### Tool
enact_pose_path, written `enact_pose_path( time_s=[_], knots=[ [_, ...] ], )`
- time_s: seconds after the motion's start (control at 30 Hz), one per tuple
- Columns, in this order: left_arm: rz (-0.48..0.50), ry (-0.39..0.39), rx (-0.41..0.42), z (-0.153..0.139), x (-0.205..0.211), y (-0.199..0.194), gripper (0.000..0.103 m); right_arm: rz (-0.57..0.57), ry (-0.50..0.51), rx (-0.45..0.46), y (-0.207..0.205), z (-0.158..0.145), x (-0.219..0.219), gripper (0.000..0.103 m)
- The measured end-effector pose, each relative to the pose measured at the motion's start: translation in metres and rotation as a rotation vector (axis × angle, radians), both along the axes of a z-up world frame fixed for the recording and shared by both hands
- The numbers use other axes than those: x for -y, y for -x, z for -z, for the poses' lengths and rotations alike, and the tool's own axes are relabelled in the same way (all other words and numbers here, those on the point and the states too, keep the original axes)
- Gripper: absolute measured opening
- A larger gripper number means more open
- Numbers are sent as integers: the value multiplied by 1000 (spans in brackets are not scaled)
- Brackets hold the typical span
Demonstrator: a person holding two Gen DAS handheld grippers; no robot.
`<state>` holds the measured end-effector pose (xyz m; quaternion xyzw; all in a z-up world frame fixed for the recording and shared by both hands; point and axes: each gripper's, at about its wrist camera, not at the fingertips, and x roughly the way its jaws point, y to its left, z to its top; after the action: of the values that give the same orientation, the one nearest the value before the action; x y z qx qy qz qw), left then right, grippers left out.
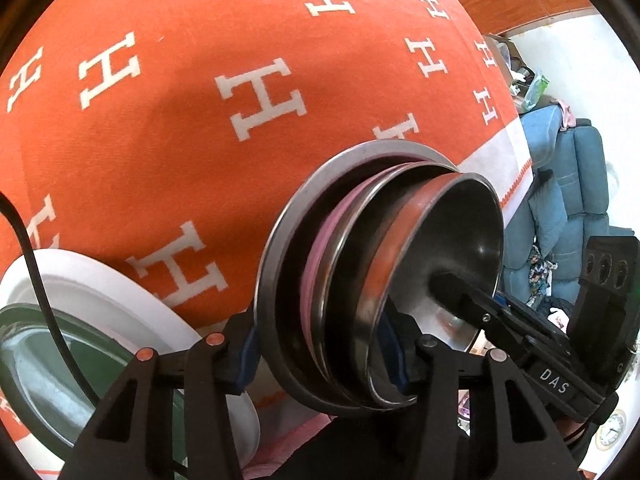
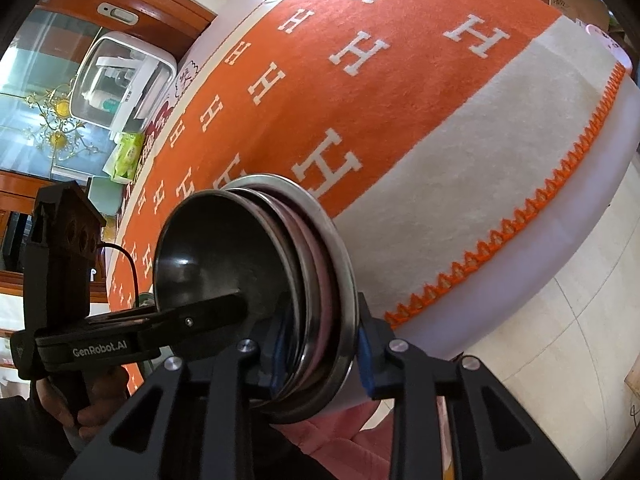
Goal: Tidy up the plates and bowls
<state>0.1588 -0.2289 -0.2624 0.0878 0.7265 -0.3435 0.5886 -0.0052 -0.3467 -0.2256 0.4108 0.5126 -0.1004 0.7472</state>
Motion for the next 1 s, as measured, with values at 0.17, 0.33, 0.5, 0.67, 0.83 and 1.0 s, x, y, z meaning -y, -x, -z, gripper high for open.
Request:
enact_pose_path(
  time_s=[0.17,0.33,0.5,0.67,0.83,1.0],
  knots=[
    [-6,6,8,-7,0,8,47,-5,32,10,5,-9,1,28],
    [-27,45,38,-21,-3,13,46,-19,76,30,11,-21,1,28],
    [-54,89,69,-36,-11,22,46,-45,134,80,17,-39,-3,28],
    [-111,161,91,-51,-31,31,46,-64,163,135,26,-52,-8,28],
    [-162,222,118,-64,-53,42,46,-88,183,193,32,-64,-15,28],
    [-236,273,154,-75,-79,57,46,-134,194,253,32,-74,-28,28]
  ],
)
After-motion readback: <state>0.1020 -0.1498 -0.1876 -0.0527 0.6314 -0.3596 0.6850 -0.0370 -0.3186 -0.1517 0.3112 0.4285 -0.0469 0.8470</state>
